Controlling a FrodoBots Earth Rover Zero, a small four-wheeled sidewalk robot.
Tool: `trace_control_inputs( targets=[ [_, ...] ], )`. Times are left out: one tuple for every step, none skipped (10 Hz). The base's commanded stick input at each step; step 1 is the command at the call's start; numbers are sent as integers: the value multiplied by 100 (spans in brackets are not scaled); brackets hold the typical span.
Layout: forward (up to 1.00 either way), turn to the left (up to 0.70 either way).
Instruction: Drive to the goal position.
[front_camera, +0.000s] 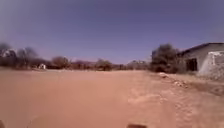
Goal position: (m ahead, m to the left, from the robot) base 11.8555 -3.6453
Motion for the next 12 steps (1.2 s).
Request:
trace_control_inputs(
  targets=[
    [100, 0],
    [100, 0],
    [100, 0],
    [100, 0],
    [100, 0],
    [100, 0],
    [100, 0],
    [100, 0],
    [100, 0],
    [100, 0],
    [100, 0],
    [100, 0]
  ],
)
